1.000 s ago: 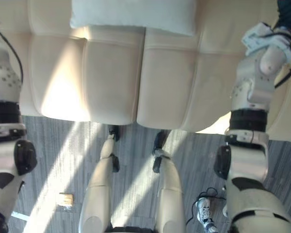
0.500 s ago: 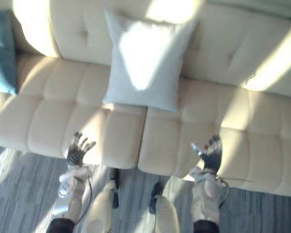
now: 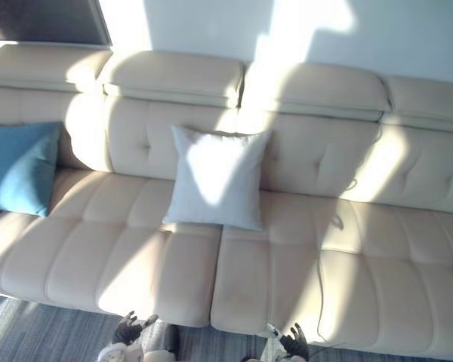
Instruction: Pick up cushions and gather them together orderly.
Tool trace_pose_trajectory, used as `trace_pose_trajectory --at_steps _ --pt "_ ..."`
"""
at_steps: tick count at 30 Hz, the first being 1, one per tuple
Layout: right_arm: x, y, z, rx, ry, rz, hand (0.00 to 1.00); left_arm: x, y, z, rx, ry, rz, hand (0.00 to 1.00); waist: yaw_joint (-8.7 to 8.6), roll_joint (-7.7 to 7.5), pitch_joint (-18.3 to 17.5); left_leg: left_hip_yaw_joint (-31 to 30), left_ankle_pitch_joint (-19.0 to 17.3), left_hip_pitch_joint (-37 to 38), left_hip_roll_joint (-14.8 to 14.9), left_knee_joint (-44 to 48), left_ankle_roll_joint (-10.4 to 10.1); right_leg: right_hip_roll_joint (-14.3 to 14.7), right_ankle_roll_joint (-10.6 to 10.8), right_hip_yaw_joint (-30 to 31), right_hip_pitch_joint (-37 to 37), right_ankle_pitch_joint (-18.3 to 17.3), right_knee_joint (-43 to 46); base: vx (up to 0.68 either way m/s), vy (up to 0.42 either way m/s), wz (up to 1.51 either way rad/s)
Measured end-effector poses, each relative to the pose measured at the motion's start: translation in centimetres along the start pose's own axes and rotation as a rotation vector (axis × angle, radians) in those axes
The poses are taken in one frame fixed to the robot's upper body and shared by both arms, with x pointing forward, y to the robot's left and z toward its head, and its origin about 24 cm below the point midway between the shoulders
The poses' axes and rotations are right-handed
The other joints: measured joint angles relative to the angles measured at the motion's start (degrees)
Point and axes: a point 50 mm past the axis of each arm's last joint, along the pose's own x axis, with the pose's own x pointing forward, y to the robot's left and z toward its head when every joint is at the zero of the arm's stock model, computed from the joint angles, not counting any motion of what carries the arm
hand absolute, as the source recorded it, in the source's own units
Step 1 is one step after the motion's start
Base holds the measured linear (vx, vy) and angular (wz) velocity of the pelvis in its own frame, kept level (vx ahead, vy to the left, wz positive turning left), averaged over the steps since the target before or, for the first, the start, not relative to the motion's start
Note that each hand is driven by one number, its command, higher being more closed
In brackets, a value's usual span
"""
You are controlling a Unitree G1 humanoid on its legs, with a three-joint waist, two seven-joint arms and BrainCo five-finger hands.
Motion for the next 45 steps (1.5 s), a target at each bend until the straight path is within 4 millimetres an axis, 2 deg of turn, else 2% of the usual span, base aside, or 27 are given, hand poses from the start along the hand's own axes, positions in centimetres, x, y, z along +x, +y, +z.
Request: trace_pose_trajectory --at_steps 4,6,7,8,10,11,12,13,14,15,16,17,18,20,21,22,23,24,26,29,31,32,33,34,35,38,45 --pt "0.5 1.2 0.5 -0.002 0.008 0.026 0.00 0.4 -0.1 0.4 0.044 0.006 -0.011 0.00 0.07 0.26 0.96 2.25 -2.17 0.17 1.08 2.46 0.83 -0.52 1.87 1.59 -3.26 1.18 7.16 -0.03 0.051 -0.23" --pt "0.7 1.7 0.8 -0.007 0.000 0.042 0.00 0.5 -0.3 0.6 0.047 0.003 -0.016 0.00 0.18 0.88 2.16 3.19 -4.56 -1.19 2.60 6.56 2.03 -0.52 1.15 1.49 -5.55 2.72 12.45 -0.13 0.059 -0.29" --pt "0.8 2.0 1.1 -0.010 -0.001 0.052 0.00 0.5 -0.2 0.6 0.041 0.006 -0.010 0.00 0.30 1.19 2.39 3.38 -5.35 -2.13 3.30 8.41 2.38 -1.53 -0.17 1.09 -7.61 0.51 19.31 -0.14 0.012 -0.07" --pt "0.8 2.1 1.0 -0.016 0.007 0.056 0.00 0.5 0.0 0.6 0.043 0.009 -0.002 0.00 0.05 0.51 2.09 3.08 -5.76 -3.36 3.25 10.16 2.52 -3.02 0.49 1.14 -10.07 -2.54 30.32 -0.12 -0.015 0.06" --pt "0.6 1.5 0.5 -0.018 0.022 0.041 0.00 0.6 0.2 0.9 0.044 -0.003 0.000 0.00 0.11 -0.28 1.66 2.11 -5.99 -5.35 3.17 12.51 2.59 -4.76 1.83 2.06 -9.83 -4.07 40.23 -0.09 -0.077 0.18" --pt "0.5 1.4 0.2 -0.018 0.031 0.038 0.00 0.6 0.3 1.0 0.046 -0.007 0.004 0.00 0.17 -1.00 1.04 2.00 -5.84 -6.62 2.90 13.48 2.55 -5.48 2.25 2.90 -9.63 -3.37 41.50 -0.09 -0.156 0.11" --pt "0.5 1.6 0.0 -0.017 0.041 0.041 0.00 0.7 1.0 1.4 0.048 -0.020 0.021 0.00 0.36 -3.34 0.03 2.24 -5.19 -9.20 1.72 16.30 1.69 -6.55 4.43 4.58 -9.63 1.27 39.61 -0.09 -0.156 0.05" --pt "0.9 1.8 0.6 -0.020 0.035 0.043 0.00 0.8 0.7 1.7 0.036 -0.025 0.018 0.00 0.71 -2.56 0.25 1.86 -5.61 -11.88 2.01 18.85 1.50 -5.15 5.60 4.77 -10.65 0.25 39.01 -0.14 -0.077 0.12" --pt "1.1 0.6 1.1 -0.029 0.026 0.006 0.00 0.7 -0.3 1.4 0.018 -0.017 -0.001 0.00 0.83 -0.40 -0.34 0.30 -5.65 -13.18 0.67 17.73 1.70 -3.93 6.73 5.32 -9.43 -1.94 36.17 -0.14 0.078 -0.03" --pt "1.3 0.1 1.7 -0.044 0.012 -0.008 0.00 0.6 -0.8 1.2 0.012 -0.016 -0.012 0.00 1.55 0.51 -0.20 1.39 -3.49 -12.54 0.31 15.72 3.50 -3.38 6.19 6.48 -8.87 -3.77 35.70 -0.11 0.126 -0.06" --pt "1.5 0.4 2.1 -0.044 -0.001 -0.005 0.00 0.7 -0.8 1.8 0.009 -0.033 -0.003 0.00 2.16 -0.39 0.17 3.22 -2.47 -13.92 -0.28 16.36 4.06 -4.22 4.95 7.31 -8.68 -6.73 34.38 -0.13 0.019 -0.27" --pt "1.7 0.9 2.6 -0.043 -0.016 0.005 0.00 0.9 -1.0 2.2 0.007 -0.047 0.000 0.00 2.68 -0.58 0.35 3.85 -2.36 -15.97 -0.17 17.63 3.91 -4.00 3.35 6.47 -8.23 -10.58 30.24 -0.20 -0.141 -0.23" --pt "1.9 1.4 3.4 -0.044 -0.038 0.016 0.00 0.9 -1.4 2.4 0.003 -0.052 -0.008 0.00 3.10 0.08 0.68 3.94 -1.98 -17.29 0.59 18.33 3.43 -3.15 2.11 5.16 -7.56 -12.07 26.76 -0.22 -0.174 -0.34" --pt "2.2 2.5 4.8 -0.051 -0.083 0.041 0.00 0.9 -2.1 2.5 -0.008 -0.053 -0.029 0.00 3.13 3.60 2.08 3.08 1.00 -19.11 3.61 18.09 2.15 0.62 0.87 1.95 -5.14 -12.98 19.97 -0.23 -0.155 -0.13" --pt "2.2 2.5 4.7 -0.053 -0.080 0.037 0.00 0.8 -2.4 2.4 -0.010 -0.052 -0.038 0.00 2.85 4.10 2.53 2.53 3.94 -18.85 4.02 15.98 1.77 1.44 0.49 1.04 -4.69 -12.76 18.64 -0.33 -0.142 0.33" --pt "2.1 2.2 4.3 -0.054 -0.068 0.025 0.00 0.9 -2.5 2.5 -0.005 -0.053 -0.044 0.00 2.46 3.87 3.07 1.58 9.16 -18.11 3.95 11.68 -0.27 1.53 -1.42 -1.33 -4.57 -11.78 16.96 -0.35 -0.108 0.44" --pt "2.0 2.1 3.8 -0.051 -0.056 0.017 0.00 1.0 -2.4 3.0 -0.017 -0.071 -0.040 0.00 2.63 3.25 3.42 1.60 6.23 -18.30 4.20 14.83 -0.73 0.69 -4.29 -4.82 -4.40 -11.52 15.98 -0.41 -0.120 0.32" --pt "1.9 1.9 3.7 -0.051 -0.052 0.004 0.00 1.0 -2.3 3.1 -0.022 -0.078 -0.034 0.00 2.84 2.85 3.65 1.48 1.32 -18.57 3.94 20.03 0.87 0.02 -4.64 -5.57 -4.72 -11.59 15.99 -0.36 -0.077 0.12" --pt "1.6 0.8 2.8 -0.063 -0.028 -0.020 0.00 1.0 -2.0 2.9 -0.015 -0.067 -0.033 0.00 2.31 2.57 3.64 0.57 -10.92 -19.67 3.82 37.88 3.73 -1.34 -4.96 -6.28 -5.62 -10.52 16.03 -0.26 0.002 0.07" --pt "1.1 0.4 1.3 -0.107 0.019 -0.022 0.00 0.9 -1.8 2.4 -0.016 -0.052 -0.028 0.00 1.83 2.47 3.38 -2.64 -19.63 -15.36 5.80 46.75 0.86 -1.32 -4.24 -5.72 -6.94 -8.97 16.40 -0.14 0.146 0.01" --pt "1.1 0.3 1.2 -0.101 0.030 -0.018 0.00 0.8 -1.9 2.1 -0.016 -0.038 -0.027 0.00 1.28 2.50 2.68 -3.14 -22.42 -11.81 4.93 39.53 -1.00 -0.91 -2.69 -4.61 -8.39 -7.85 16.22 -0.11 0.176 0.02" --pt "1.1 0.7 0.6 -0.086 0.052 -0.005 0.00 0.8 -1.4 1.8 -0.012 -0.026 -0.015 0.00 0.61 1.08 1.78 -3.23 -22.53 -9.73 3.42 33.44 -1.18 -1.19 -2.08 -4.17 -8.98 -6.56 14.17 -0.13 0.146 0.03" --pt "1.0 1.1 0.2 -0.081 0.072 0.004 0.00 0.7 -1.0 1.5 -0.004 -0.016 -0.006 0.00 0.27 0.67 1.15 -3.31 -22.49 -8.15 2.50 29.12 -1.13 -1.32 -1.83 -4.05 -8.93 -5.32 12.33 -0.11 0.112 0.05" --pt "0.9 1.3 -0.4 -0.082 0.097 0.007 0.00 0.7 -0.5 1.2 0.009 -0.004 0.003 0.00 0.02 -0.38 0.23 -3.25 -20.36 -7.12 1.29 25.52 -0.49 -1.37 -1.76 -3.33 -8.39 -3.26 9.19 -0.08 0.088 0.01" --pt "0.9 1.2 -0.6 -0.090 0.103 0.007 0.00 0.7 -0.4 1.1 0.019 0.001 0.002 0.00 -0.05 -0.48 0.06 -3.20 -19.88 -6.52 0.98 24.43 -0.27 -1.31 -1.52 -3.23 -7.63 -2.35 7.64 -0.08 0.116 0.00" --pt "0.9 0.3 -0.8 -0.114 0.124 -0.013 0.00 0.6 -0.2 0.2 0.056 0.047 -0.004 0.00 -0.17 0.36 -0.64 -3.28 -17.50 -3.51 -0.98 20.22 0.86 -1.33 -0.94 -2.74 -3.76 1.87 1.01 -0.06 0.103 0.01" --pt "1.1 -1.6 -0.6 -0.117 0.138 -0.067 0.00 0.1 0.2 -1.5 0.072 0.106 0.006 0.00 -0.24 2.53 -1.61 -6.71 -13.72 -0.80 -2.55 14.15 1.30 -0.73 -1.27 -1.67 -1.94 5.20 -3.90 -0.04 0.000 -0.02"
